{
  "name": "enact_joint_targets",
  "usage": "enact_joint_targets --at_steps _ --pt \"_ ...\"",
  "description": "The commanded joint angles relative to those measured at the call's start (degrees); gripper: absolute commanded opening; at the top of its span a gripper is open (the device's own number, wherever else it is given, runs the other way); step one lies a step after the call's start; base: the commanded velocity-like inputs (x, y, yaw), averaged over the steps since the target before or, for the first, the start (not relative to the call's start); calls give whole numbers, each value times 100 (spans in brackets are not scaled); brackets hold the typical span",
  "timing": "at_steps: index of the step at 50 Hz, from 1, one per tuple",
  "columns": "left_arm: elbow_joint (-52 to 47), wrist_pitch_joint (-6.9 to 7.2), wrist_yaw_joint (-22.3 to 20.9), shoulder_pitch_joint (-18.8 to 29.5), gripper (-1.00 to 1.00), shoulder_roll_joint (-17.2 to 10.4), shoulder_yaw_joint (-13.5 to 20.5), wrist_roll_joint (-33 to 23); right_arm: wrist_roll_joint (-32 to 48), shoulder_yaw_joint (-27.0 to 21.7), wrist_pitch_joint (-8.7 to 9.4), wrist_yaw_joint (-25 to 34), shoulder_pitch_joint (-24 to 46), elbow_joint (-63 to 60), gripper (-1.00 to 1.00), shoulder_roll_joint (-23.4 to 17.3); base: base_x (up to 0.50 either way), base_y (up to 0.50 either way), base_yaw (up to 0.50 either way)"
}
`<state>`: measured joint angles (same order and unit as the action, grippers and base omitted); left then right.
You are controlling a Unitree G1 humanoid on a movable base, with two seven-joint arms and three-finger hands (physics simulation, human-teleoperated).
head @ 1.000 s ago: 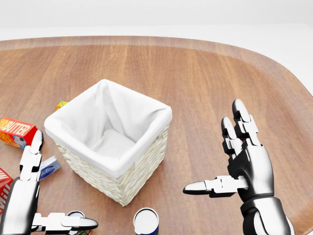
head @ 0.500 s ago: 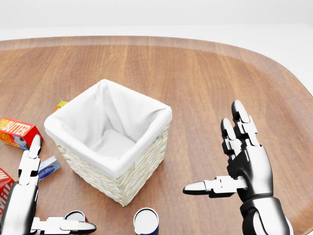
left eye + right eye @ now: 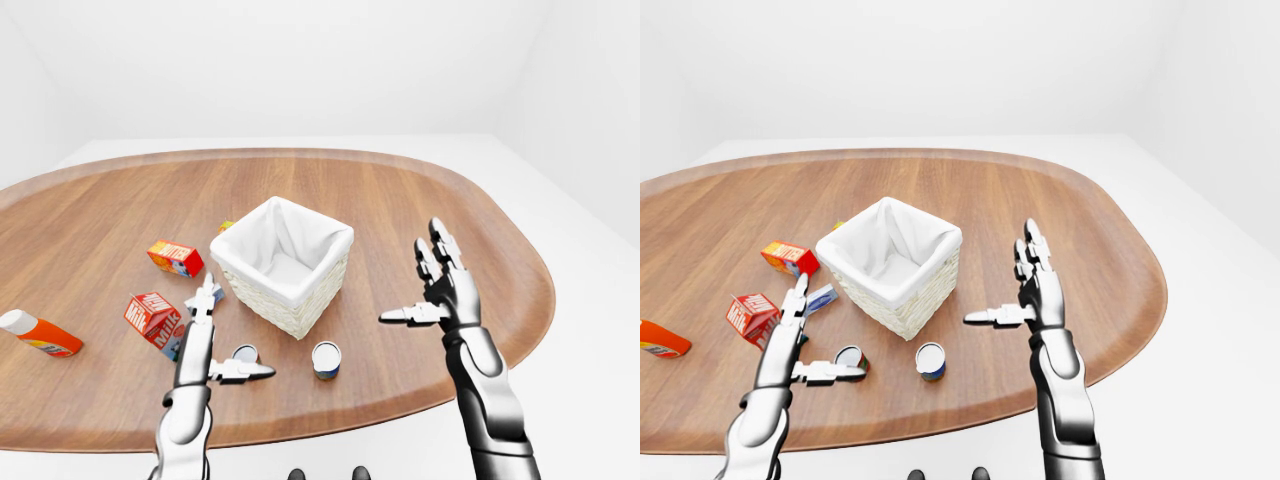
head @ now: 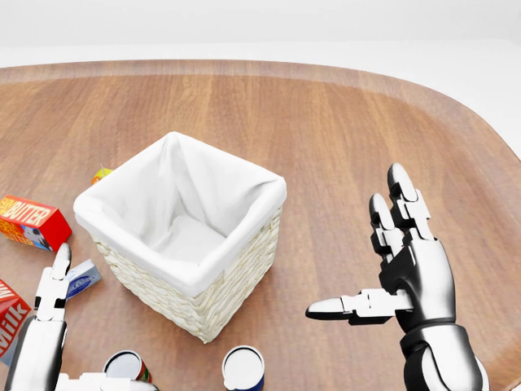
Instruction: Pick up the tomato sauce, and put it in the basket.
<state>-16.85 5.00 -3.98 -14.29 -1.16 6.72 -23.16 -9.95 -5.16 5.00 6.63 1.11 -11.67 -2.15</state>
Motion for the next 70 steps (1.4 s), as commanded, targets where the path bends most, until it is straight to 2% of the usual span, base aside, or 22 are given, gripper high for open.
enact_joint_targets --at_steps 1,47,70 --pt "124 0 43 -4 100 -13 39 -79 8 4 0 0 18 80 100 2 0 0 0" --pt "1064 0 364 215 100 -109 -39 -180 40 36 0 14 -50 44 100 13 0 0 0" --pt "1443 0 433 314 100 -175 3 -44 55 38 0 18 -45 93 100 19 0 0 0"
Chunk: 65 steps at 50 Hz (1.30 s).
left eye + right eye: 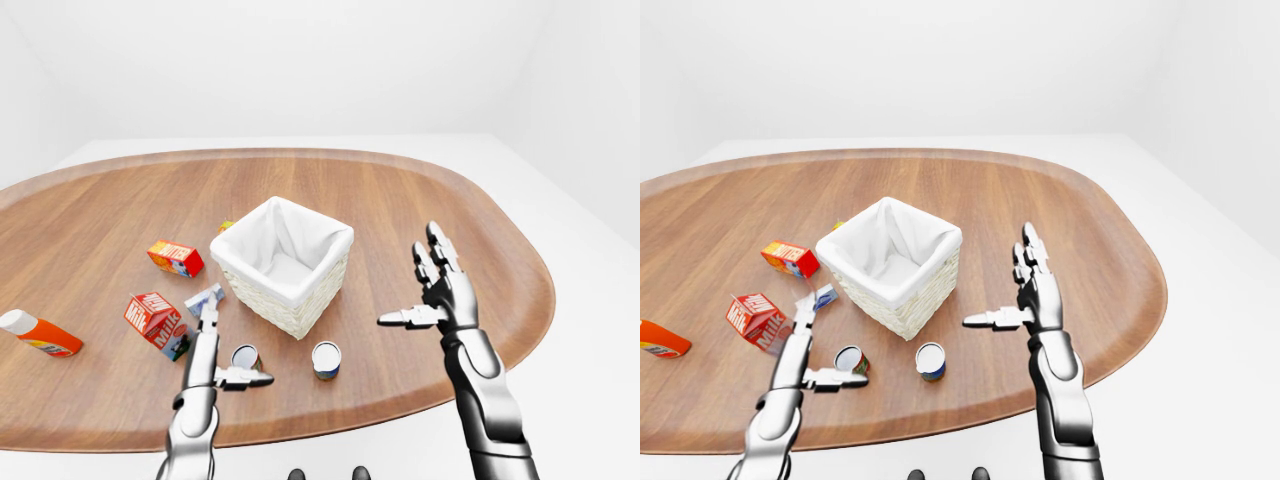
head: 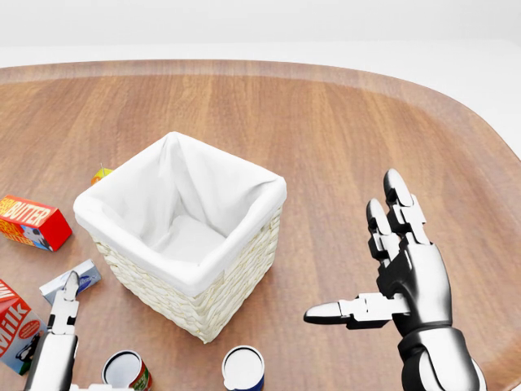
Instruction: Pick up the tomato sauce, and put it in the basket.
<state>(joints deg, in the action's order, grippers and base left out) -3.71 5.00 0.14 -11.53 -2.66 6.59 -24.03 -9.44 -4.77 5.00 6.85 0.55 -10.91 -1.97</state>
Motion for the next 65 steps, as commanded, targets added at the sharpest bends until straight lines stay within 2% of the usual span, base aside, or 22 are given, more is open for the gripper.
enact_joint_targets --at_steps 1,25,31,35,40,48,60,65 --pt "174 0 32 48 100 -32 20 49 3 -1 0 -5 12 19 100 1 0 0 0" --pt "473 0 142 188 100 -78 1 12 -9 -17 0 -23 58 65 100 -12 0 0 0" --pt "735 -116 188 273 100 -121 34 92 5 -4 0 -11 37 90 100 -4 0 0 0" --pt "664 -54 158 265 100 -118 47 121 12 5 0 -5 16 89 100 0 0 0 0" --pt "865 -132 206 344 100 -140 52 153 25 15 0 0 1 87 100 5 0 0 0" --pt "898 -133 201 354 100 -152 49 187 25 14 0 -6 11 86 100 4 0 0 0" --pt "1351 -331 312 495 100 -211 61 261 36 23 0 2 -15 73 100 9 0 0 0" --pt "1427 -356 337 514 100 -222 46 264 34 19 0 3 -6 98 100 9 0 0 0"
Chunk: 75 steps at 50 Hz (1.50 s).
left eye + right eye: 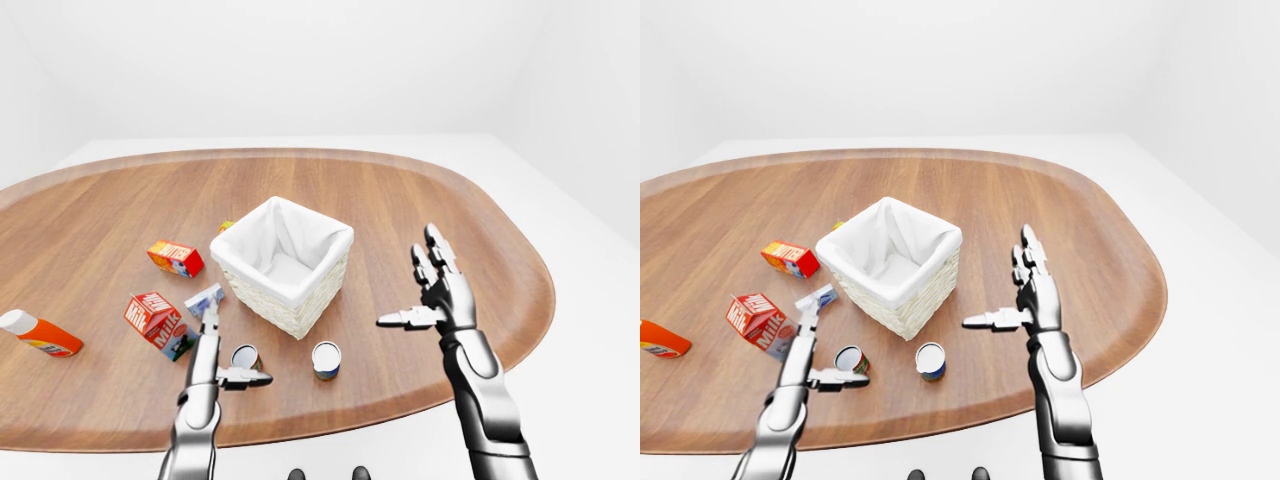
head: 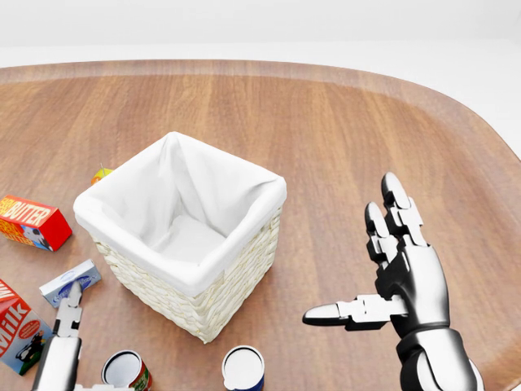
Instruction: Pick up the tomato sauce, and put it in the basket.
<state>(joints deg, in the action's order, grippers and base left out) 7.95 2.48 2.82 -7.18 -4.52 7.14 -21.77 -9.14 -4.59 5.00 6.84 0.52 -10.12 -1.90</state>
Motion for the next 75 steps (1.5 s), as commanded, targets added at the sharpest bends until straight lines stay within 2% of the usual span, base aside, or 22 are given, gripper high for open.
enact_joint_targets --at_steps 1,3,5,11,14,20,25,30,31,35,38,42,45,54,59,61,66,68,75 --pt "283 -117 75 83 100 -39 -10 41 3 1 0 4 -4 18 100 3 0 0 0" --pt "299 -119 85 89 100 -43 -14 38 7 5 0 3 -8 19 100 4 0 0 0" --pt "427 -181 122 139 100 -59 -16 38 8 7 0 3 -21 -4 100 3 0 0 0" --pt "462 -113 160 219 100 -41 -85 21 18 17 0 15 -30 31 100 8 0 0 0" --pt "603 -188 194 264 100 -56 -97 37 15 11 0 8 -15 23 100 6 0 0 0" --pt "573 -151 185 267 100 -60 -105 49 18 13 0 6 -18 22 100 5 0 0 0" --pt "701 -205 216 319 100 -65 -124 66 10 1 0 2 14 41 100 0 0 0 0" --pt "896 -323 261 351 100 -90 -131 89 5 -6 0 -11 38 64 100 -4 0 0 0" --pt "1008 -384 283 376 100 -97 -135 99 4 -7 0 -13 38 56 100 -6 0 0 0" --pt "884 -294 265 315 100 -79 -162 81 11 -5 0 -13 45 95 100 -5 0 0 0" --pt "863 -295 260 299 100 -84 -155 85 9 -3 0 -16 38 69 100 -7 0 0 0" --pt "1111 -461 321 355 100 -114 -134 104 12 2 0 -11 23 53 100 -4 0 0 0" --pt "1032 -406 308 324 100 -105 -145 91 14 1 0 -9 30 76 100 -3 0 0 0" --pt "1154 -484 336 341 100 -119 -142 94 13 8 0 -9 13 46 100 -5 0 0 0" --pt "1139 -469 313 334 100 -148 -91 132 23 8 0 -7 18 71 100 -1 0 0 0" --pt "1264 -548 330 375 100 -186 -45 167 28 10 0 -5 20 95 100 1 0 0 0" --pt "1268 -539 334 373 100 -208 -3 186 34 17 0 2 1 88 100 3 0 0 0" --pt "1384 -608 358 407 100 -228 12 197 31 14 0 -2 5 70 100 1 0 0 0" --pt "1534 -667 386 451 100 -262 43 229 38 19 0 6 -12 70 100 5 0 0 0"
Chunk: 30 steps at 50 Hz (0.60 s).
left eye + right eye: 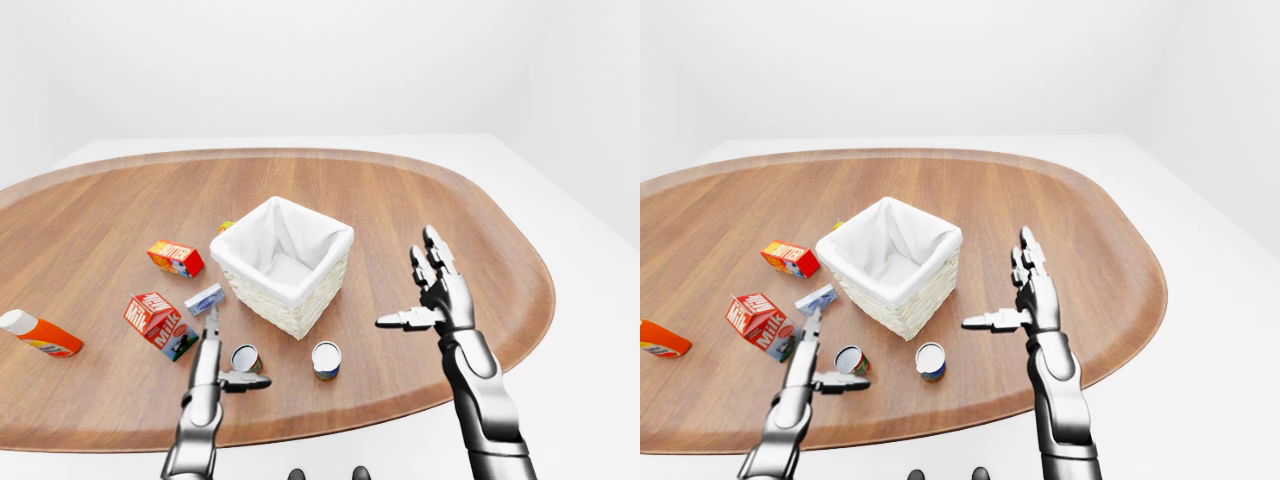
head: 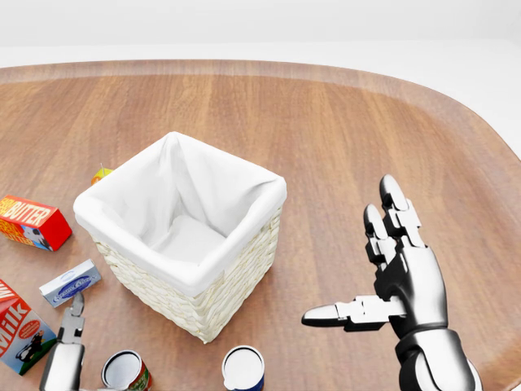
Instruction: Pick up the tomato sauce, and put it in the basket.
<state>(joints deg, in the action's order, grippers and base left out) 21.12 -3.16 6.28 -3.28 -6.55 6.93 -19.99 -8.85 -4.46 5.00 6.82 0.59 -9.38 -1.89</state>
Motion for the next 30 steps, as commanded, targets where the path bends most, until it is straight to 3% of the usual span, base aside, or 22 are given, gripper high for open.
enact_joint_targets --at_steps 1,8,30 --pt "254 -120 48 72 100 -64 65 56 11 8 0 8 -22 -3 100 5 0 0 0" --pt "483 -184 94 158 100 -95 66 95 18 15 0 12 -34 -8 100 9 0 0 0" --pt "1046 -184 225 414 100 -178 7 183 46 32 0 13 -19 97 100 16 0 0 0"
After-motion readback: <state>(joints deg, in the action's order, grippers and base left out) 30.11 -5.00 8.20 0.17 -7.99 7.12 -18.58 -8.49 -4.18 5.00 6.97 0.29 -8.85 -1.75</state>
